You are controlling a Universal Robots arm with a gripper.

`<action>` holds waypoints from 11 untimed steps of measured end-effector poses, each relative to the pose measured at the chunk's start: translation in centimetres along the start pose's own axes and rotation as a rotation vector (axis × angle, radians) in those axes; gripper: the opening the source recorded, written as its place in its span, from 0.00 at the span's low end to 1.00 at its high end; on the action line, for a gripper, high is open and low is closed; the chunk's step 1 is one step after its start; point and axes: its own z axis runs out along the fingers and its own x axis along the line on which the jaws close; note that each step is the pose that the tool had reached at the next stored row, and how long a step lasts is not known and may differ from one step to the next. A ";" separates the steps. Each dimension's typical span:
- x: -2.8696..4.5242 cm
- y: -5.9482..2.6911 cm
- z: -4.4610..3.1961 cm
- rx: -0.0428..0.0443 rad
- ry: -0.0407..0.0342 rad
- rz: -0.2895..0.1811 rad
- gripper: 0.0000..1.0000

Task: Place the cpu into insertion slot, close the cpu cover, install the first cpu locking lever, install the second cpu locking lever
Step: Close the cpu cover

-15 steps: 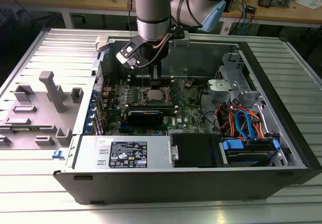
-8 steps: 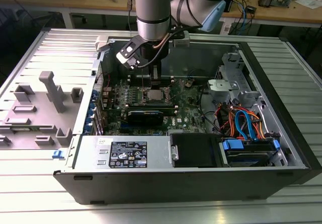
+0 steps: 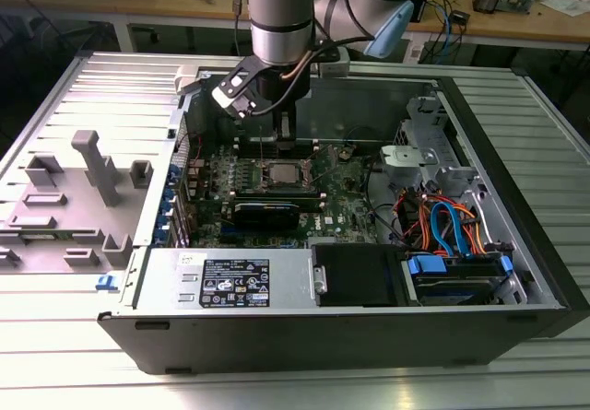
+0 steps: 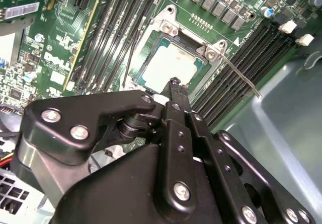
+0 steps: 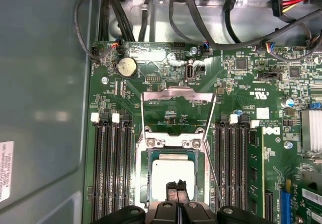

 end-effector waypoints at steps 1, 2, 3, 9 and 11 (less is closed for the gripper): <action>0.00 0.01 -0.13 0.0000 0.0000 0.000 0.11; 0.00 0.01 -0.20 0.0000 0.0000 0.000 0.11; -0.01 0.02 -0.31 0.0000 0.0000 0.000 0.11; -0.01 0.03 -0.50 0.0000 0.0000 0.000 0.11; -0.01 0.04 -0.56 0.0000 -0.0001 0.000 0.11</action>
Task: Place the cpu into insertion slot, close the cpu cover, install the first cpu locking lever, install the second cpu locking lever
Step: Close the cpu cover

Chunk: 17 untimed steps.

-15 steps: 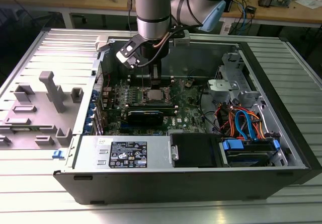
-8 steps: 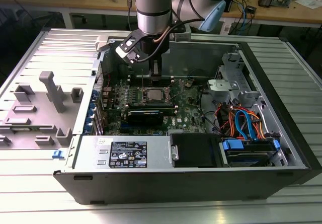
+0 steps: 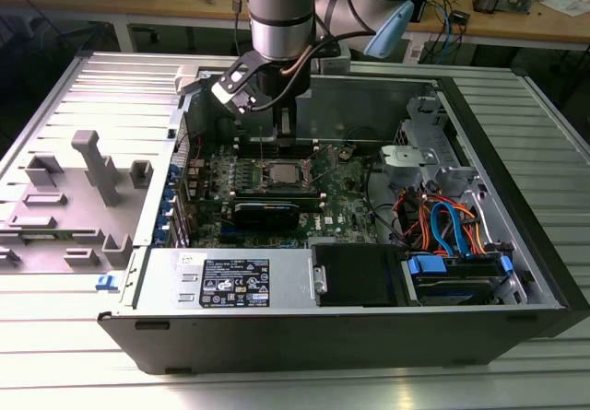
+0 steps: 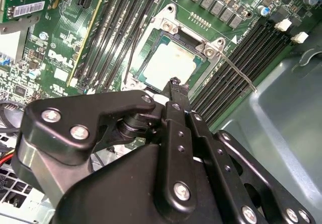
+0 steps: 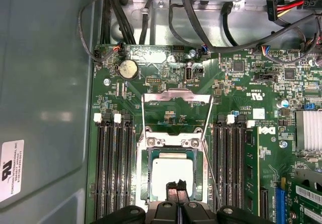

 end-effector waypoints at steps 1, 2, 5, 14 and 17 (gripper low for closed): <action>0.00 0.00 -0.03 0.0000 0.0000 0.000 0.11; 0.00 0.00 -0.04 0.0000 0.0001 0.000 0.11; 0.00 0.01 -0.12 0.0000 -0.0001 0.000 0.11; -0.03 0.21 -1.02 0.0008 0.0001 0.000 0.11; -0.05 1.03 -0.96 0.0115 0.0009 0.000 0.11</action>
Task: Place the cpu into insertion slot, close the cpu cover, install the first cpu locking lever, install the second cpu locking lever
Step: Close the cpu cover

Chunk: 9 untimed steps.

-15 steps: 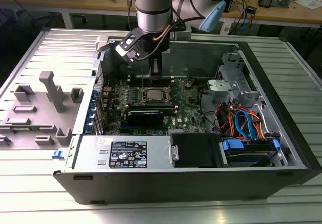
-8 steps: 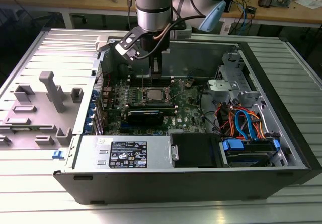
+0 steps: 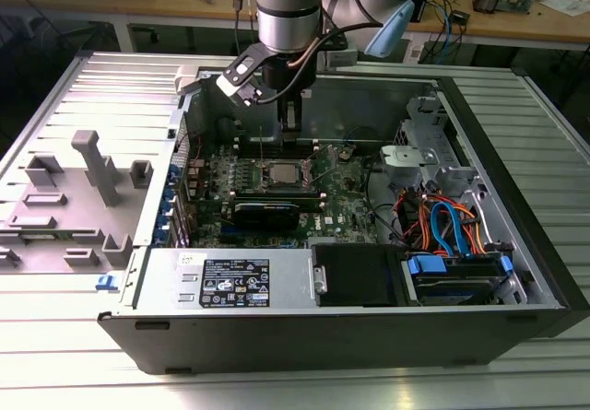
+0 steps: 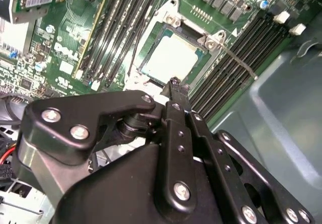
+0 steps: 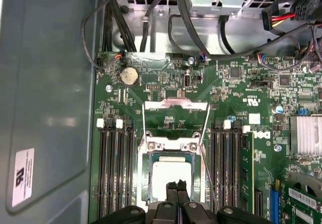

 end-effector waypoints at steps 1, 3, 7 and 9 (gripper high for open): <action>0.00 0.13 0.01 0.0015 0.0000 0.000 0.11; -0.01 0.35 0.01 0.0030 0.0000 0.000 0.11; -0.01 0.42 0.02 0.0032 0.0000 0.000 0.11; -0.01 0.46 0.02 0.0032 0.0000 0.000 0.11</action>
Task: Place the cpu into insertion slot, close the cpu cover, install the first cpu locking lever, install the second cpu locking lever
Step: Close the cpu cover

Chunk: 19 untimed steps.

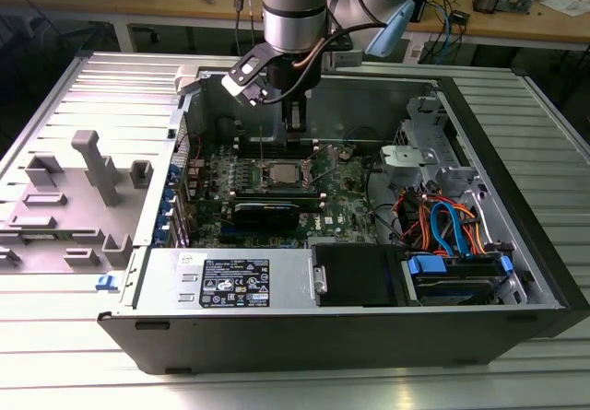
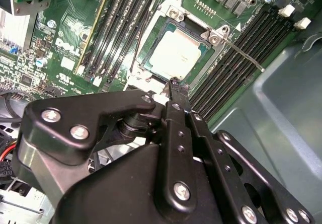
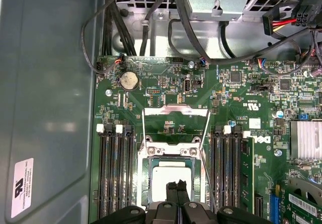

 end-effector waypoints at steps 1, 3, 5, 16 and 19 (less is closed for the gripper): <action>0.00 0.01 0.00 -0.0001 0.0001 0.000 0.11; 0.00 0.07 -0.02 0.0000 0.0001 0.000 0.11; -0.01 0.20 -0.05 0.0001 0.0000 0.000 0.11; -0.01 0.47 -0.08 0.0000 0.0000 0.000 0.11; -0.01 0.48 -0.08 0.0000 0.0000 0.000 0.11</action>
